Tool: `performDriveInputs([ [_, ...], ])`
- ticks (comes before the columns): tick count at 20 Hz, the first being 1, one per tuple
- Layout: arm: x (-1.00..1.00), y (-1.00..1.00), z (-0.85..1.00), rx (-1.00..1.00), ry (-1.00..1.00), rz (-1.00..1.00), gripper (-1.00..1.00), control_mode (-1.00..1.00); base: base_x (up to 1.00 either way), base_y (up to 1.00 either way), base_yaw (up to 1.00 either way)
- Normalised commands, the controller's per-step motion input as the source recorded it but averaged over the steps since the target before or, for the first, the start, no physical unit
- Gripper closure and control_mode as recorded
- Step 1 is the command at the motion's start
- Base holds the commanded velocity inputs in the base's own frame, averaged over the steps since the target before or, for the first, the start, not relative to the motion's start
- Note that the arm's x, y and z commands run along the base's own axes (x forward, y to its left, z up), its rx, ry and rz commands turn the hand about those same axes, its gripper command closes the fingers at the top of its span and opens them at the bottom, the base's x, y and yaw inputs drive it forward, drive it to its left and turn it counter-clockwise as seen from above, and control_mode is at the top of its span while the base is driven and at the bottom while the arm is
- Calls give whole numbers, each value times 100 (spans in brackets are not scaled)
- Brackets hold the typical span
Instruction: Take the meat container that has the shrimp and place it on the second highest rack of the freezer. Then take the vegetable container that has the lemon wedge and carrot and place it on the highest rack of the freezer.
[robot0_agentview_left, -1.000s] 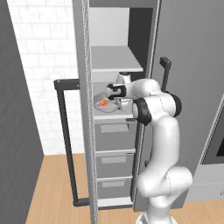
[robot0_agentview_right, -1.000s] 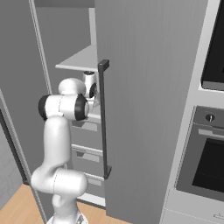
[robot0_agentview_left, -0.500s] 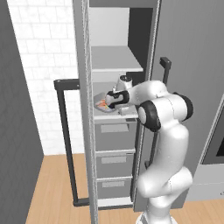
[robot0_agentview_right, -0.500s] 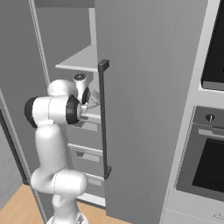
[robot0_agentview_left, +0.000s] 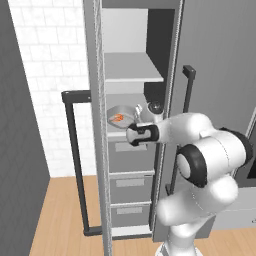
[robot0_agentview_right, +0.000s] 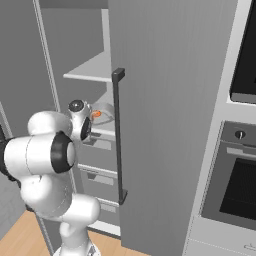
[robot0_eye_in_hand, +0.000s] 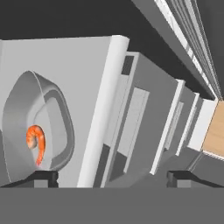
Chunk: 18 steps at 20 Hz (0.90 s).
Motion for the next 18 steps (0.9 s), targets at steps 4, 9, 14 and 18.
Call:
performDriveInputs([
  [4,-100,0,100,3,-13,-4,-100,-100,0,0,0],
  [9,-100,-3,96,0,-13,-7,-100,-100,0,0,0],
  [14,-100,-16,75,0,-9,-1,-100,-100,0,0,0],
  [18,-100,-26,63,0,0,0,-100,-100,0,0,0],
])
